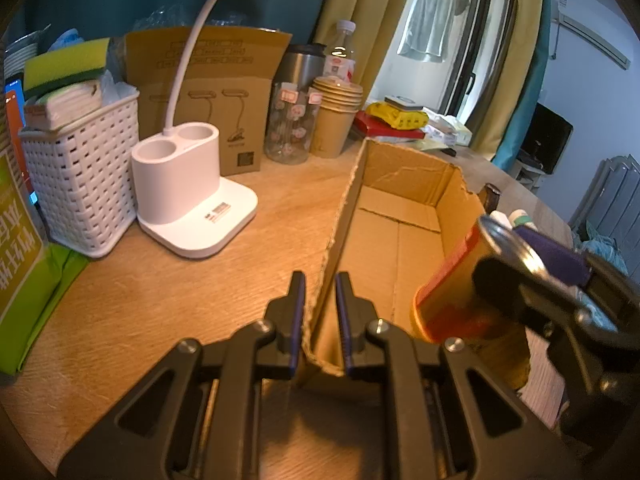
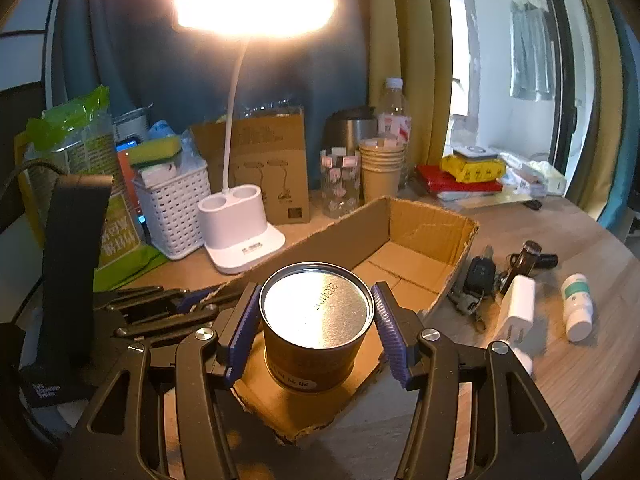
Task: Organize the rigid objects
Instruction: 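Lift the tin can with the right gripper and lower it into the box, then open the right gripper to release the tin can inside the box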
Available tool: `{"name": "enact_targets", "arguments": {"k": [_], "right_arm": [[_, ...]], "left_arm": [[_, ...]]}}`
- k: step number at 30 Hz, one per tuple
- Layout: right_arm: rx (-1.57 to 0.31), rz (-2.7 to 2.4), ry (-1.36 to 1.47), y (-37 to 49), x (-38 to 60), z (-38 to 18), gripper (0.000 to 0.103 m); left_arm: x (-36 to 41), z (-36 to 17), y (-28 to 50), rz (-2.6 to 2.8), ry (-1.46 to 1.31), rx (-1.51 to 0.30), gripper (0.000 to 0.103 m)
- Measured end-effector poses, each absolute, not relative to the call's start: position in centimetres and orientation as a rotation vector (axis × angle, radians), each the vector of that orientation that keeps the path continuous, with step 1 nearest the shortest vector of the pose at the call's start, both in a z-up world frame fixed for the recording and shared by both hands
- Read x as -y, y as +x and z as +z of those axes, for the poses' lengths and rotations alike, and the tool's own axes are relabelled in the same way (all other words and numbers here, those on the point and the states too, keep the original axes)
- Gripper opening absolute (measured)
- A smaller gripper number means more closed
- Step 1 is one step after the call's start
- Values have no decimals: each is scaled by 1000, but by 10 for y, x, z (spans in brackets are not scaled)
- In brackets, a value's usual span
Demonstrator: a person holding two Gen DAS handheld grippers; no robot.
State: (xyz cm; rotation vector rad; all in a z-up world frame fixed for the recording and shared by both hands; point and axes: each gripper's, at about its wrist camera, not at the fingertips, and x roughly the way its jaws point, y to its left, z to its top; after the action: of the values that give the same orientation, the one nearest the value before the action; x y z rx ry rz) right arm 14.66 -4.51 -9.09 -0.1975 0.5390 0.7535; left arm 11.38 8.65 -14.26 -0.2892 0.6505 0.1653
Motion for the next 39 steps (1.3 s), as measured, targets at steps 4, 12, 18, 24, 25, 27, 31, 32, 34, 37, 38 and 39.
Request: {"name": "enact_targets", "arguments": {"k": [4, 12, 18, 24, 25, 27, 31, 32, 34, 37, 38, 39], "right_arm": [[-559, 766, -206, 146, 45, -97, 59], [-592, 751, -259, 149, 38, -107, 59], [-608, 750, -274, 151, 37, -111, 59], [-606, 748, -279, 152, 37, -113, 63], [-598, 741, -279, 152, 37, -112, 65], [-594, 740, -270, 151, 39, -109, 69], [-576, 730, -253, 150, 45, -102, 71], [-570, 724, -248, 150, 47, -100, 71], [-560, 712, -236, 150, 51, -96, 71], [-549, 689, -218, 152, 59, -89, 71], [-546, 683, -213, 152, 62, -87, 71], [-541, 676, -207, 153, 65, -85, 71]], "left_arm": [[-87, -143, 113, 166, -289, -651, 15], [-87, -143, 114, 167, -291, -652, 15], [-88, -144, 115, 167, -292, -653, 15], [-88, -144, 114, 168, -291, -652, 15], [-88, -144, 114, 168, -292, -652, 15], [-87, -144, 114, 168, -290, -652, 15], [-87, -144, 114, 165, -289, -651, 15], [-87, -144, 115, 166, -289, -651, 15], [-87, -144, 114, 166, -289, -650, 15], [-87, -143, 114, 166, -287, -651, 15], [-87, -143, 114, 167, -288, -651, 15], [-87, -144, 114, 167, -288, -651, 15]]}}
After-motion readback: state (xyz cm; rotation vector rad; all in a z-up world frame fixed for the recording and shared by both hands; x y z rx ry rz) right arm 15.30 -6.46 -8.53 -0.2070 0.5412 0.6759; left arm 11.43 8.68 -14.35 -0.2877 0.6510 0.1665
